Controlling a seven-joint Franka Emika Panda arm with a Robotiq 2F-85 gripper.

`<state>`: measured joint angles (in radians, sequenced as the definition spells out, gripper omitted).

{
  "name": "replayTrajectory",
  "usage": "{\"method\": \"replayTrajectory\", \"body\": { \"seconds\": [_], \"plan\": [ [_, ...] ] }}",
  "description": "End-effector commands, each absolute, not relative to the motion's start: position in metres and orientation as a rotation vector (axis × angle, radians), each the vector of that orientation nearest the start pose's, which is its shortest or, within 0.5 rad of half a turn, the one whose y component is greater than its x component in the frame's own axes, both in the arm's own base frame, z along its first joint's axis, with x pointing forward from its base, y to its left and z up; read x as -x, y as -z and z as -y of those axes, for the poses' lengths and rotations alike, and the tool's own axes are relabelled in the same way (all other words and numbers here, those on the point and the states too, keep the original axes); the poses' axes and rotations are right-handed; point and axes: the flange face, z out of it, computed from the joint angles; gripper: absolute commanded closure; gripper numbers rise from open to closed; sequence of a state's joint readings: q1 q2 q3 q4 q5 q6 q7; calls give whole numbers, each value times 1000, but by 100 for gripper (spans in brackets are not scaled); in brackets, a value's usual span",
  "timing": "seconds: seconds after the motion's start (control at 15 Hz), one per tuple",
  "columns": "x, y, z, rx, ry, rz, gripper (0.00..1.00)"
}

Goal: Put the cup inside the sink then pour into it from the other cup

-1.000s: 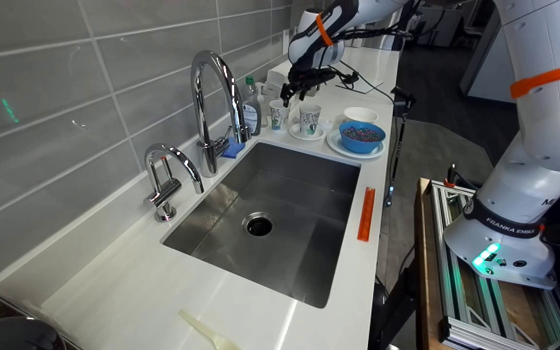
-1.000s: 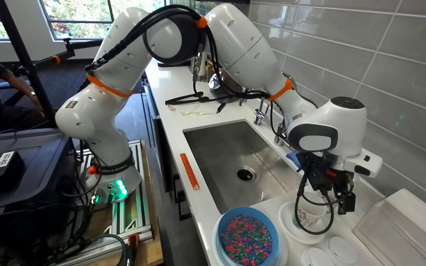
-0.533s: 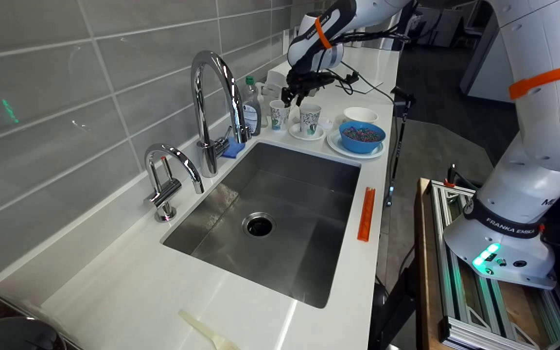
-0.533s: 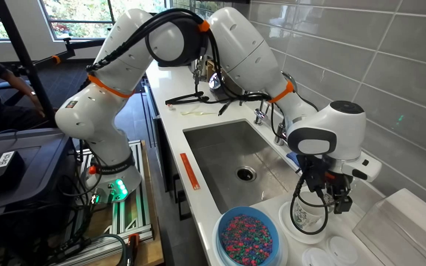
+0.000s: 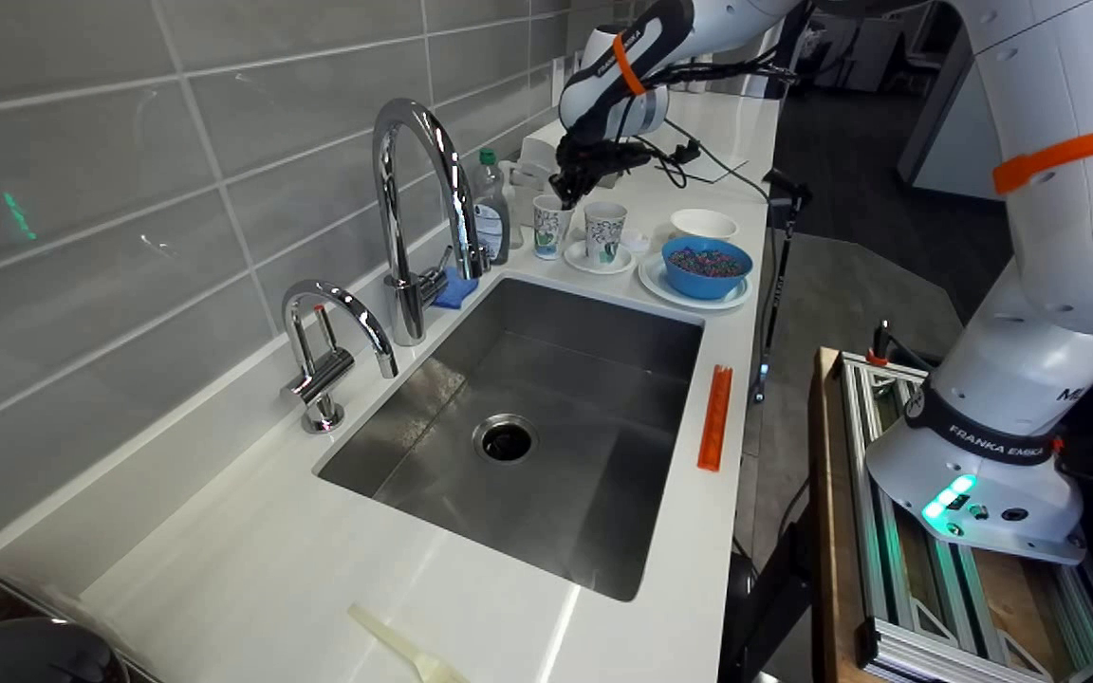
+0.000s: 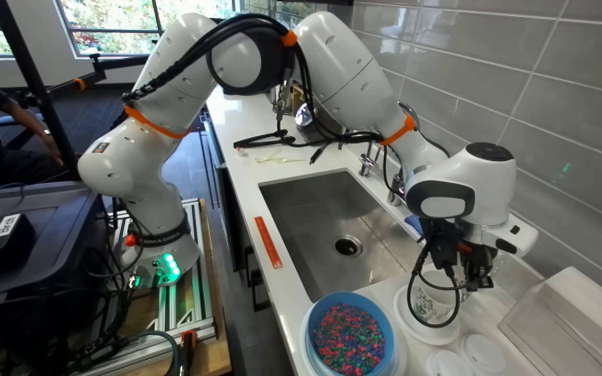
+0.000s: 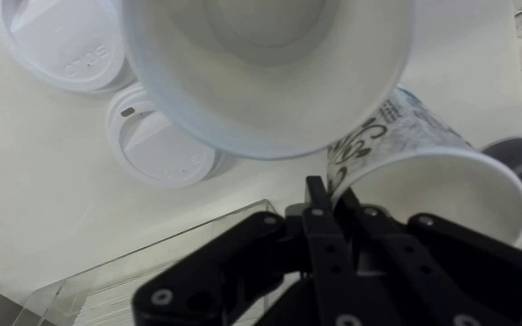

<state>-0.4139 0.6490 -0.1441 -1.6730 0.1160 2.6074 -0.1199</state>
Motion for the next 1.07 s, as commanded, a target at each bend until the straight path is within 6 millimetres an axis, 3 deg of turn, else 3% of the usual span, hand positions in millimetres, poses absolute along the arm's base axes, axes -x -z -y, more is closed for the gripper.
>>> {"method": "replayTrajectory", "body": {
  "seconds": [0.0, 0.4, 1.0],
  "plan": [
    [-612, -254, 366, 3082, 492, -813, 98],
    [-615, -259, 364, 3053, 521, -820, 99],
    [-612, -291, 373, 3040, 677, -829, 99]
  ]
}}
